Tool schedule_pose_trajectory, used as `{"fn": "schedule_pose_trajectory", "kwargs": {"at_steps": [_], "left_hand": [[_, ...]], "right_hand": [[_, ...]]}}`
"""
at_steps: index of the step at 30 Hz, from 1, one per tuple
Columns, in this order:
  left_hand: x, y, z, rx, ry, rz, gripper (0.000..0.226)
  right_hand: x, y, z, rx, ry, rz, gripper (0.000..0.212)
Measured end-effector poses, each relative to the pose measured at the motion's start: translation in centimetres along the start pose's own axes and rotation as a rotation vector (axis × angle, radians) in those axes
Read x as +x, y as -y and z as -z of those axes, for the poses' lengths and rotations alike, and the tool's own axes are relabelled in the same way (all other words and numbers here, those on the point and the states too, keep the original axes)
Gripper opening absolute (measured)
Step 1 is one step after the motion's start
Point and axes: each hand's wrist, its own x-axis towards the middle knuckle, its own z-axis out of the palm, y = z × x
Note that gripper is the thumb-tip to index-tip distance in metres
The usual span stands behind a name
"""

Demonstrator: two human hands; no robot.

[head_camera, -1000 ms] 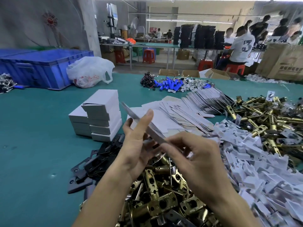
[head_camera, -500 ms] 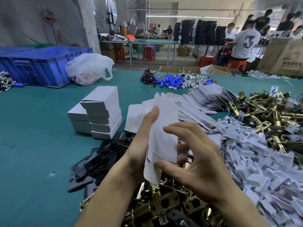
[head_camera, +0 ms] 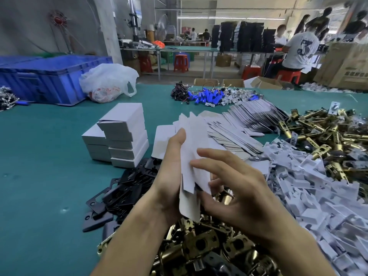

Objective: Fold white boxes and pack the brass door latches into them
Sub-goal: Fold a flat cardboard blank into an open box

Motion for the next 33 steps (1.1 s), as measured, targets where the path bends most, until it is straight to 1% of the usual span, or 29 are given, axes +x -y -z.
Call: {"fn": "schedule_pose_trajectory", "kwargs": {"at_steps": [4,6,8,9,10,11,12,13,15,17,19,20,23,25,28,31,32,33], "left_hand": [[0.0,0.3,-0.4,-0.005,0.017,0.007,0.067],[0.0,0.1,-0.7,0.042,0.040,0.008,0.065],[-0.1,0.0,-1.0,0.171,-0.041,-0.021,0.065],[0.0,0.0,-1.1,0.239,-0.091,-0.046,0.070],[0.1,0.1,-1.0,0.293,-0.130,-0.083,0.083],[0.2,0.2,-1.1,0.324,-0.132,-0.122,0.098],[0.2,0.4,-1.0,0.337,-0.114,-0.160,0.106],[0.2,0.5,-1.1,0.345,-0.102,-0.187,0.108],[0.1,0.6,-1.2,0.335,-0.126,-0.214,0.105],[0.0,0.5,-1.3,0.313,-0.176,-0.245,0.103],[0.0,0.5,-1.3,0.307,-0.218,-0.262,0.095],[-0.1,0.6,-1.3,0.310,-0.231,-0.255,0.091],[-0.1,0.4,-1.3,0.304,-0.245,-0.234,0.085],[-0.1,0.2,-1.3,0.306,-0.250,-0.255,0.080],[-0.2,-0.4,-0.9,0.339,-0.301,-0.310,0.071],[-0.2,-0.7,-0.1,0.433,-0.391,-0.447,0.070],[-0.3,-0.8,0.0,0.490,-0.413,-0.500,0.071],[-0.3,-0.7,0.0,0.569,-0.431,-0.546,0.069]], "right_hand": [[0.1,0.2,-0.2,-0.113,-0.061,0.018,0.047],[0.1,0.3,-0.6,-0.133,-0.109,0.020,0.047],[0.0,0.2,-0.9,-0.122,-0.168,-0.016,0.045],[-0.1,0.1,-0.9,-0.103,-0.192,-0.041,0.043],[-0.1,0.0,-0.9,-0.088,-0.209,-0.062,0.043],[-0.2,0.0,-0.8,-0.075,-0.223,-0.076,0.044],[-0.2,0.0,-0.7,-0.056,-0.238,-0.089,0.045],[-0.2,-0.1,-0.5,-0.025,-0.256,-0.103,0.047],[-0.1,-0.1,-0.4,0.025,-0.299,-0.118,0.048],[0.0,-0.1,-0.5,0.002,-0.353,-0.112,0.044],[0.0,-0.2,-0.7,0.007,-0.390,-0.114,0.043],[-0.1,-0.2,-0.8,0.052,-0.392,-0.126,0.045],[-0.1,0.0,-0.8,0.229,-0.368,-0.188,0.045],[0.0,0.1,-0.6,0.254,-0.329,-0.203,0.047],[0.0,0.1,0.0,0.277,-0.156,-0.226,0.059],[-0.1,-0.2,1.1,0.255,0.060,-0.284,0.073],[-0.1,-0.2,1.4,0.271,0.091,-0.292,0.074],[-0.1,-0.1,1.6,0.306,0.085,-0.295,0.072]]}}
